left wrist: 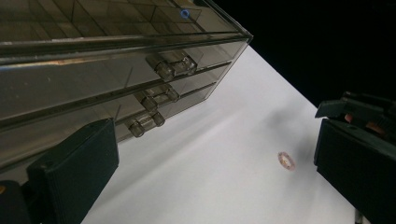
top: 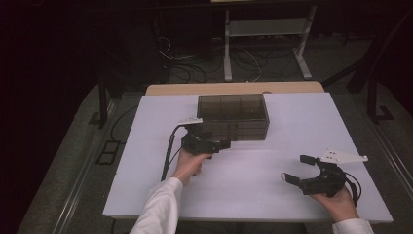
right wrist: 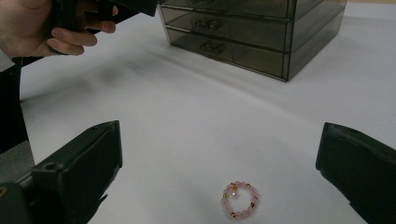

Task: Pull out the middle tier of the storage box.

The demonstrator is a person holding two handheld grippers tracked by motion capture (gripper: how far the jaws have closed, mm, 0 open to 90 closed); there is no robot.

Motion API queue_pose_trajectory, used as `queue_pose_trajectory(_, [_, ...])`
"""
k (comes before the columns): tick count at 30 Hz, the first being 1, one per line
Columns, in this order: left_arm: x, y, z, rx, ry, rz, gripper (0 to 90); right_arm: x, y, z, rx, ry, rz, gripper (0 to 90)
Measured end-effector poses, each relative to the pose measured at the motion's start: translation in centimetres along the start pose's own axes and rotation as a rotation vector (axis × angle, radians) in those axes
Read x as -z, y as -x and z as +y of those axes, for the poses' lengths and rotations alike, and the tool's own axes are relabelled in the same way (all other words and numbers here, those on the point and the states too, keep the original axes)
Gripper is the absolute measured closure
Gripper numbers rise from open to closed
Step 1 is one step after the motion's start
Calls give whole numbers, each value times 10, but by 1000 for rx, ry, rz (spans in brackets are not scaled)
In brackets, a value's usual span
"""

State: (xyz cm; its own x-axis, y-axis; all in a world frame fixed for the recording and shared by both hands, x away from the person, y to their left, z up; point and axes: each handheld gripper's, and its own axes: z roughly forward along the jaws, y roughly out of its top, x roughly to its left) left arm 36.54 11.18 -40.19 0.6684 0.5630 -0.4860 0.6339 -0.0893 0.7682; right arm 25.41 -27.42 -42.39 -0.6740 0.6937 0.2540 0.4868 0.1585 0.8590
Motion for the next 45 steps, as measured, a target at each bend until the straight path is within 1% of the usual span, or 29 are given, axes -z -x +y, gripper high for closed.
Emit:
queue_pose_trajectory(2, [-2, -1, -1, 22, 3, -1, 0, 0, 0, 0, 0, 0, 0, 1])
queue_pose_trajectory(3, [-3, -1, -1, 22, 0, -2, 0, 0, 0, 0, 0, 0, 0, 1])
queue_pose_trajectory(6, [-6, -2, -1, 46, -1, -8, 0, 0, 0, 0, 0, -1, 0, 0])
queue_pose_trajectory(7, [-7, -3, -2, 48, -4, -7, 0, 0, 0, 0, 0, -1, 0, 0])
queue_pose_trajectory(9, [-9, -3, -2, 70, -2, -18, 0, 0, 0, 0, 1, -1, 0, 0])
queue_pose_trajectory(12, [-13, -5, -4, 121, 6, -33, 0, 0, 0, 0, 0, 0, 0, 0])
queue_pose_trajectory(13, [-14, -5, -4, 127, 8, -37, 0, 0, 0, 0, 0, 0, 1, 1])
queue_pose_trajectory(14, [-15, -6, -5, 147, 15, -40, 0, 0, 0, 0, 1, 0, 0, 0])
queue_pose_trajectory(20, [-19, -9, -7, 210, 22, -45, 0, 0, 0, 0, 0, 1, 1, 1])
queue_pose_trajectory(23, [-21, -10, -8, 236, 26, -39, 0, 0, 0, 0, 0, 0, 0, 0])
queue_pose_trajectory(27, [-23, -13, -9, 277, 30, -46, 0, 0, 0, 0, 1, -1, 1, 0])
queue_pose_trajectory(32, [-26, -15, -11, 314, 35, -46, 0, 0, 0, 0, 0, 0, 1, 1])
queue_pose_trajectory(34, [-27, -16, -12, 340, 36, -44, 0, 0, 0, 0, 0, -1, 1, 0])
queue_pose_trajectory(38, [-30, -17, -12, 375, 39, -31, 0, 0, 0, 0, 1, -1, 2, 0])
queue_pose_trajectory(42, [-32, -18, -13, 396, 38, -19, 0, 0, 0, 0, 0, -1, 2, 1])
queue_pose_trajectory(44, [-34, -19, -14, 418, 41, -13, 0, 0, 0, 0, 0, -2, 2, 0])
queue_pose_trajectory(45, [-34, -19, -14, 423, 44, -11, 0, -1, 0, 0, 1, -2, 2, 0])
